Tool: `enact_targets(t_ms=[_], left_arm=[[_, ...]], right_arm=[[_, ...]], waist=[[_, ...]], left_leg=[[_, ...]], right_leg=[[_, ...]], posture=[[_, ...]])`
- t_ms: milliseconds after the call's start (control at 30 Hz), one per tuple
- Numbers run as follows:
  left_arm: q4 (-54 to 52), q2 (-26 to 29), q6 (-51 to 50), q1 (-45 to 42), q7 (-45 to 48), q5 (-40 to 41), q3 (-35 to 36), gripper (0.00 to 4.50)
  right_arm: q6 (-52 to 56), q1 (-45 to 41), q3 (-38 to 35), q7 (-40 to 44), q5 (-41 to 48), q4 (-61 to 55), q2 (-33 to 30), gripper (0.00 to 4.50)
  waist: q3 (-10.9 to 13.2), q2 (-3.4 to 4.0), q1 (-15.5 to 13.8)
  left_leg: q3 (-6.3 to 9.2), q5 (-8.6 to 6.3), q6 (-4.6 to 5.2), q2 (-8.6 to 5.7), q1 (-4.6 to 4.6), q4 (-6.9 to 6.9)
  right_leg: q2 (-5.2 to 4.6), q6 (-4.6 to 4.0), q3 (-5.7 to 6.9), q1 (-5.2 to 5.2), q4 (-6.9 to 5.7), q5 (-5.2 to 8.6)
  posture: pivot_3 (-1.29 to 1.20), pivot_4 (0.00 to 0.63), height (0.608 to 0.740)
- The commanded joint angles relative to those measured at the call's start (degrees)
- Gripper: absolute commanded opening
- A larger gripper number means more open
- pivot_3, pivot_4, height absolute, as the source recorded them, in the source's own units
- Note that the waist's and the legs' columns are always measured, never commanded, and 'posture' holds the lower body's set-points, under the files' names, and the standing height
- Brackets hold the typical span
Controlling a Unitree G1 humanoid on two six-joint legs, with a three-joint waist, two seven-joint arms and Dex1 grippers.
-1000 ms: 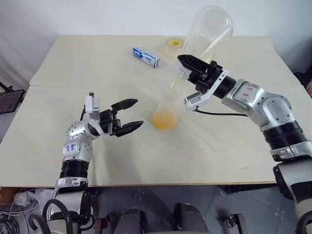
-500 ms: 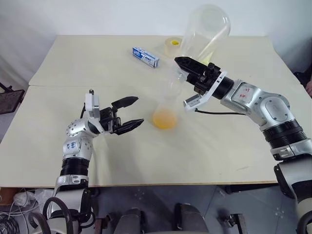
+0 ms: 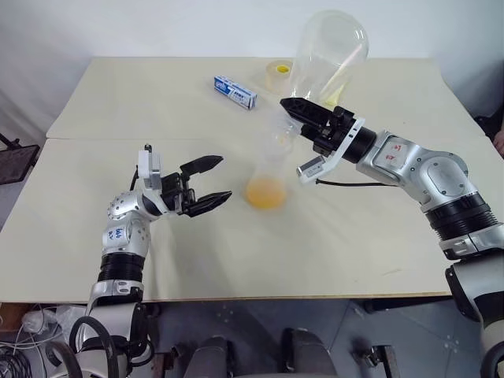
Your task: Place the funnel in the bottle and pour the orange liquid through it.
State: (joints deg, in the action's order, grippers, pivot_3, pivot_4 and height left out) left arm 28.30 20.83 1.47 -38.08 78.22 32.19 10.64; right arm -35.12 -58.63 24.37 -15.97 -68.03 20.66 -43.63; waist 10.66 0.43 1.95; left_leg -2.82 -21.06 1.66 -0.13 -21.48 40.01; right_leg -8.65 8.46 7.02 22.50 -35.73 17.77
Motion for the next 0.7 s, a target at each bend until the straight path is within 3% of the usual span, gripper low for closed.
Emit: enact_targets(t_ms=[33, 233, 400, 700], left_arm=[[0.6, 1.2, -0.2, -1.7, 0.8, -0.5, -0.2, 4.50], [4.3, 2.9, -0.8, -4.1, -2.3, -2.9, -0.1, 4.50], [5.9, 4.4, -2.4, -5.7, -2.7, -5.4, -1.7, 4.50], [2.0, 6.5, -10.9, -5.4, -1.8, -3.9, -1.4, 4.50]], right_arm=[[0.5, -0.4, -1.8, 0.2, 2.8, -1.9, -0.3, 2.41], [2.4, 1.3, -5.2, 5.4, 12.4, -2.6, 1.5, 2.41], [8.4, 6.2, -12.2, 18.7, 32.9, -5.4, 6.1, 2.41], [37.6, 14.1, -28.0, 39.2, 64.1, -13.8, 11.6, 2.41]], waist=[[0.0, 0.00, 0.0], [0.0, 0.00, 0.0], [0.0, 0.00, 0.0], [0.0, 0.00, -0.3]], left_leg=[[0.00, 0.00, 0.00, 0.00, 0.00, 0.00], [0.00, 0.00, 0.00, -0.02, 0.00, 0.00], [0.01, 0.00, 0.00, -0.08, 0.00, 0.00], [0.20, 0.00, 0.00, -0.08, -0.01, 0.06]], right_leg=[[0.00, 0.00, 0.00, 0.00, 0.00, 0.00], [0.00, 0.00, 0.01, 0.00, 0.00, 0.00], [0.00, 0.00, 0.05, -0.02, -0.01, 0.00], [0.00, 0.00, 0.11, -0.06, -0.11, 0.00]], posture=[[0.00, 0.150, 0.740], [0.00, 0.150, 0.740], [0.00, 0.150, 0.740], [0.00, 0.150, 0.740]])
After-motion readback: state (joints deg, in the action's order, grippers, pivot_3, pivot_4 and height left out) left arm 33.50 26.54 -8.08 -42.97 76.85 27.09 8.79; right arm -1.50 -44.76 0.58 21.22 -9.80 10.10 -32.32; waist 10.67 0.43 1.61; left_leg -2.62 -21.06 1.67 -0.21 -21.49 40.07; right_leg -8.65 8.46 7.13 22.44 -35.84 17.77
